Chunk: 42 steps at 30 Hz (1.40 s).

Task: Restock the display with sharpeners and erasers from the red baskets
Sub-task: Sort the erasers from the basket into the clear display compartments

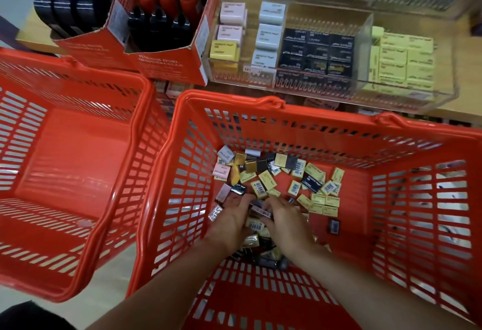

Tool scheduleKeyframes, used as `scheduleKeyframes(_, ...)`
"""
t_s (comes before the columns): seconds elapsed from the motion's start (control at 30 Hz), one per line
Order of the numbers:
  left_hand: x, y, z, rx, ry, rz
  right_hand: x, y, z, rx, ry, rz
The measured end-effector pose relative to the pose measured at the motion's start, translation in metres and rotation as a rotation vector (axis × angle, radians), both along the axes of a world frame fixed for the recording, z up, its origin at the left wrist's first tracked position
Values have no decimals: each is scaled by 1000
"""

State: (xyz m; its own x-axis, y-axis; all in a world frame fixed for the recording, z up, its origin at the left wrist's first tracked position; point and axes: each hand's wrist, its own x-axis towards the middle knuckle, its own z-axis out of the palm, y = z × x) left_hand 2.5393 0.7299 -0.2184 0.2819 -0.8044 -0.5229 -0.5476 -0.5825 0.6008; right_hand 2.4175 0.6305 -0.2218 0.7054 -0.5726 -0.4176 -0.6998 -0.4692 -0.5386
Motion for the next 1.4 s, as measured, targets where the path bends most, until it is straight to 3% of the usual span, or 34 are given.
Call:
scheduleKeyframes(0.13, 2, -6, 9, -31, 69, 132, -12, -14, 2, 181, -68, -169)
scheduleKeyframes(0.3, 7, -23, 25, -35, 480, 696, -22, -38, 9, 490, -167, -581)
scheduleKeyframes(0.4, 12, -31, 26, -38, 828, 928, -14, -50, 7, 388, -126, -633)
scheduleKeyframes(0.5, 17, -38, 22, -117, 1124, 1161, 2, -54, 4, 186, 1, -498)
scheduleKeyframes(0.57, 20, -38, 19, -137, 1217, 1249, 17, -51, 3, 68, 126, -399)
scheduleKeyframes(0.63, 22, -41, 16, -48, 1052, 1264, 32, -45, 2, -19, 205, -332)
scheduleKeyframes(0.73, 19, -47, 12, 106, 617, 1135, 43, -39, -4, -98, 240, -301)
scheduleKeyframes(0.9, 8, -62, 3, 281, 95, 683, 16, -50, 2, 40, 90, -369)
scheduleKeyframes(1.0, -7, -70, 0, 333, -96, 577, -10, -53, 9, 74, 28, -409)
scheduleKeyframes(1.17, -27, -87, -7, 459, -209, 599, -43, -53, 15, 134, 20, -558)
scheduleKeyframes(1.4, -24, -81, 8, 274, 35, 764, -54, -49, 33, 270, -132, -606)
